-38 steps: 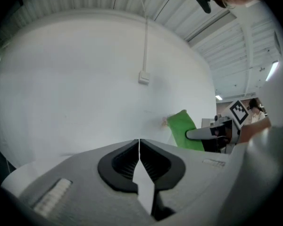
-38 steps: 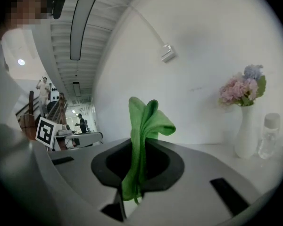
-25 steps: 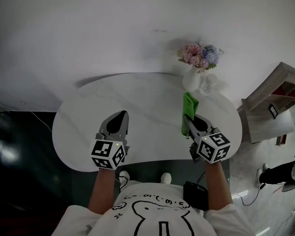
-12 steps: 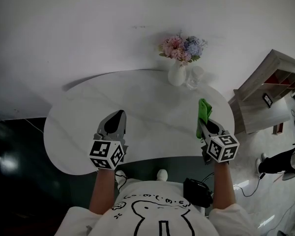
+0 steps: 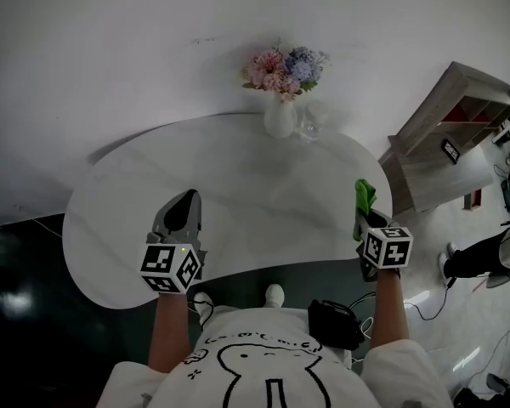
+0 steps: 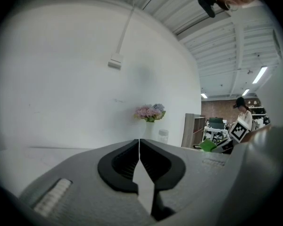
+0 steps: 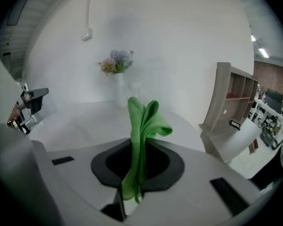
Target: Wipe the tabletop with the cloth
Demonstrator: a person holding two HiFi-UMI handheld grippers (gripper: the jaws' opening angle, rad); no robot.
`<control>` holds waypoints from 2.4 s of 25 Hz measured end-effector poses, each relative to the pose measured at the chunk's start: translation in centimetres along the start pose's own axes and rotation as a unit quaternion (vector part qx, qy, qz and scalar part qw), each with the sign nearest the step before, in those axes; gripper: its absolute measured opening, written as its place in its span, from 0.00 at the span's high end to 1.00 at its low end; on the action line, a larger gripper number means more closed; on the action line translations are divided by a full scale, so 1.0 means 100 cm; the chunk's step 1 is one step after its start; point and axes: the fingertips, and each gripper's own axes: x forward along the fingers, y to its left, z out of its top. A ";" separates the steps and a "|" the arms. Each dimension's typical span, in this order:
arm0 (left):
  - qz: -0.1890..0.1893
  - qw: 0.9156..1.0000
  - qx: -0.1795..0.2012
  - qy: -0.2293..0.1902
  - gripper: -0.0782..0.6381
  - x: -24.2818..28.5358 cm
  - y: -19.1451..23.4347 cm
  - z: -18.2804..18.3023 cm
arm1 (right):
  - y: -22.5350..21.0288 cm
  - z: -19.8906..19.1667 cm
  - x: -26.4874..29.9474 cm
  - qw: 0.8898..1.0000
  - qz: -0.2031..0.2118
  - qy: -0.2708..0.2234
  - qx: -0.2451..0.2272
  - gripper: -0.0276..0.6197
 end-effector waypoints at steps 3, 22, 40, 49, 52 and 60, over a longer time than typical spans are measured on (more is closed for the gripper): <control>-0.001 1.000 0.000 0.003 0.86 0.001 -0.004 -0.002 | -0.022 -0.012 -0.005 0.999 -0.027 0.037 -0.017 0.89; 0.010 1.000 0.007 0.025 0.86 -0.007 -0.020 -0.019 | -0.100 -0.079 0.010 0.967 -0.114 0.224 -0.030 0.89; 0.014 0.999 0.000 0.042 0.86 -0.013 -0.049 -0.039 | -0.095 -0.091 0.023 0.961 0.018 0.245 0.128 0.89; 0.016 0.999 0.004 0.040 0.86 -0.015 -0.057 -0.040 | -0.069 -0.097 0.025 0.953 0.003 0.297 0.067 0.89; 0.012 0.999 0.005 0.036 0.86 -0.015 -0.056 -0.037 | -0.062 -0.097 0.025 0.951 -0.005 0.302 0.063 0.89; 0.016 0.999 -0.003 0.029 0.86 -0.024 -0.035 -0.035 | -0.037 -0.100 0.027 0.948 0.011 0.294 0.119 0.89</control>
